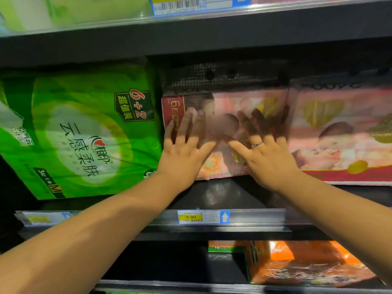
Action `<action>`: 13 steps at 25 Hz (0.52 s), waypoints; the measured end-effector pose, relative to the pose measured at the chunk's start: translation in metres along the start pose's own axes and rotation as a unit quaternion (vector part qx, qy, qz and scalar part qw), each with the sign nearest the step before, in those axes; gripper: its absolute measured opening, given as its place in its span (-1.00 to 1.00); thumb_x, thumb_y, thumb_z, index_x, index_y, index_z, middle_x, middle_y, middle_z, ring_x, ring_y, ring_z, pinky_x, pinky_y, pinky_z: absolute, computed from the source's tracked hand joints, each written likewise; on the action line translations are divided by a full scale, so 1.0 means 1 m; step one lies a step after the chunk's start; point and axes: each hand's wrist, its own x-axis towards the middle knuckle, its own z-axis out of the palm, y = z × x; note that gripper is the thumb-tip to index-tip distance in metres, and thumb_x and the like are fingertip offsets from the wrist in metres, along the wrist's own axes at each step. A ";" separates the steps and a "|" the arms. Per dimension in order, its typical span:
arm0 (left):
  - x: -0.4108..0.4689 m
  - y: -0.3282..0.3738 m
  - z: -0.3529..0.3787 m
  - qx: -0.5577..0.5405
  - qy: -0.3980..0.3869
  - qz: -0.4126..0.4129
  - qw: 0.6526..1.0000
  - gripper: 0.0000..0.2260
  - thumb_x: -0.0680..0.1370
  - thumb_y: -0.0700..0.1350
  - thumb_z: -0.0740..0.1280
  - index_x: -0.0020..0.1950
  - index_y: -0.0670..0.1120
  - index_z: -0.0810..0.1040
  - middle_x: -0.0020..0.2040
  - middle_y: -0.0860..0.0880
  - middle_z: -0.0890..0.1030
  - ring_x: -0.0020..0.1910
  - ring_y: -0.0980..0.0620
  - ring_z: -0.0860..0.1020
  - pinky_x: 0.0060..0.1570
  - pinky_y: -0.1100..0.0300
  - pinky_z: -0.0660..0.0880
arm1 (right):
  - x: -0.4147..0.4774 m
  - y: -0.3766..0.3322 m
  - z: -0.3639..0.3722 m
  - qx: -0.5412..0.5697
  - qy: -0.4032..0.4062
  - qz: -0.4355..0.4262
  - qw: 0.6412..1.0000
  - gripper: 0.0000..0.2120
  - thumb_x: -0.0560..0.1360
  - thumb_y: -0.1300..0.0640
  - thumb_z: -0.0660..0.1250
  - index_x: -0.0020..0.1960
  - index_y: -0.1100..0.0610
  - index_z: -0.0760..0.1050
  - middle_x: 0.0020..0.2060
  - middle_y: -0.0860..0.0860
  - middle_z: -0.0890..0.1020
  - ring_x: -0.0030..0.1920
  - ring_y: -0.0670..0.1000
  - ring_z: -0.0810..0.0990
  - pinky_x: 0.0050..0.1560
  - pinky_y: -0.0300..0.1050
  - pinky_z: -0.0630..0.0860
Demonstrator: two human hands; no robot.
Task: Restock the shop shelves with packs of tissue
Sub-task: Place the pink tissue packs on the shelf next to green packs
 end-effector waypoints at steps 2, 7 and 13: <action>0.013 -0.005 -0.003 -0.006 -0.061 -0.004 0.998 -0.07 0.29 0.21 0.49 0.50 0.16 0.02 0.54 -0.25 0.00 0.51 -0.31 -0.03 0.41 -0.28 -0.07 | 0.004 0.001 -0.007 0.018 -0.087 0.014 0.996 -0.25 0.08 0.11 0.64 0.25 -0.05 0.51 -0.32 0.09 0.58 -0.40 0.17 0.57 -0.42 -0.15 0.24; 0.048 0.001 -0.006 -0.055 -0.240 -0.039 0.968 -0.27 0.58 0.16 0.19 0.52 0.19 -0.30 0.54 -0.20 -0.30 0.51 -0.32 -0.22 0.38 -0.38 -0.02 | 0.010 0.000 -0.013 0.053 -0.191 0.012 0.980 -0.46 0.45 0.12 0.38 0.38 -0.10 0.33 0.00 0.08 0.62 -0.05 0.19 0.65 -0.30 -0.11 0.35; 0.042 0.002 0.020 -0.037 -0.139 -0.035 0.989 -0.20 0.48 0.25 0.22 0.53 0.12 -0.23 0.57 -0.25 -0.07 0.51 -0.36 -0.03 0.32 -0.42 0.08 | 0.016 -0.007 -0.006 0.061 -0.041 -0.027 0.997 -0.52 -0.25 0.36 0.62 -0.36 0.17 0.59 -0.52 0.19 0.55 -0.60 0.19 0.53 -0.69 -0.13 0.37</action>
